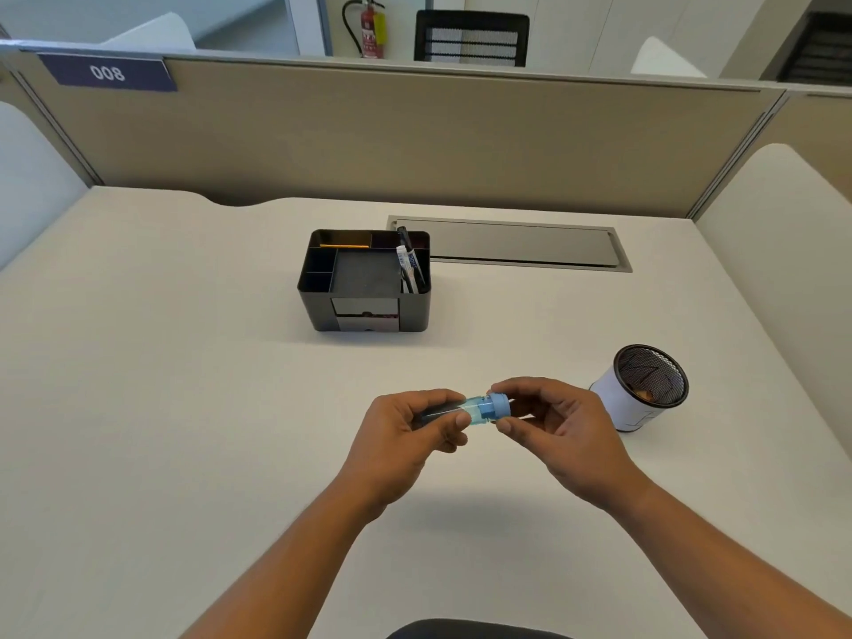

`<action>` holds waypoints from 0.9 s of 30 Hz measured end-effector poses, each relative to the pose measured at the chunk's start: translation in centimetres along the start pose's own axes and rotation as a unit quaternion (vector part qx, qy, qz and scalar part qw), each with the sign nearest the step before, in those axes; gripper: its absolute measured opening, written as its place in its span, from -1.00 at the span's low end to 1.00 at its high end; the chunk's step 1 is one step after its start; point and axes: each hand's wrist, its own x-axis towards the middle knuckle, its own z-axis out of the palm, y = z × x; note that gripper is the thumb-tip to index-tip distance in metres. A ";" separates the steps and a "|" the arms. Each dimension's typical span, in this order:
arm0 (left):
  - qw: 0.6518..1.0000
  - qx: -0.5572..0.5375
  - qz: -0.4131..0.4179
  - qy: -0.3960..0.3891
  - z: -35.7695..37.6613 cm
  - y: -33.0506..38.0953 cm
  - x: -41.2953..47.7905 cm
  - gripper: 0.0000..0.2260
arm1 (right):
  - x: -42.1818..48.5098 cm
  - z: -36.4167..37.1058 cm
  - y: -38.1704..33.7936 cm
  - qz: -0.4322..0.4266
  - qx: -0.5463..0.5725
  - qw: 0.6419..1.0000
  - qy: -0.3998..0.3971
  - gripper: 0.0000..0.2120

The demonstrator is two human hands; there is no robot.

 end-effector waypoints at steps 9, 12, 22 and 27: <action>0.999 0.024 0.022 0.014 -0.1 -0.2 -0.1 -0.80 | 0.2 0.3 -0.2 0.009 0.028 1.000 -0.001 -0.75; 0.997 0.058 0.041 0.023 -0.3 -0.3 -0.1 -0.77 | 0.2 0.5 -0.1 0.017 0.035 0.999 -0.003 -0.77; 0.993 0.103 0.046 0.018 -0.5 -0.3 -0.2 -0.72 | 0.4 0.2 -0.4 -0.034 -0.048 0.998 -0.018 -0.64; 0.993 0.106 0.058 0.010 -0.6 -0.1 -0.1 -0.74 | 0.6 0.1 -0.6 0.006 -0.022 1.000 -0.020 -0.72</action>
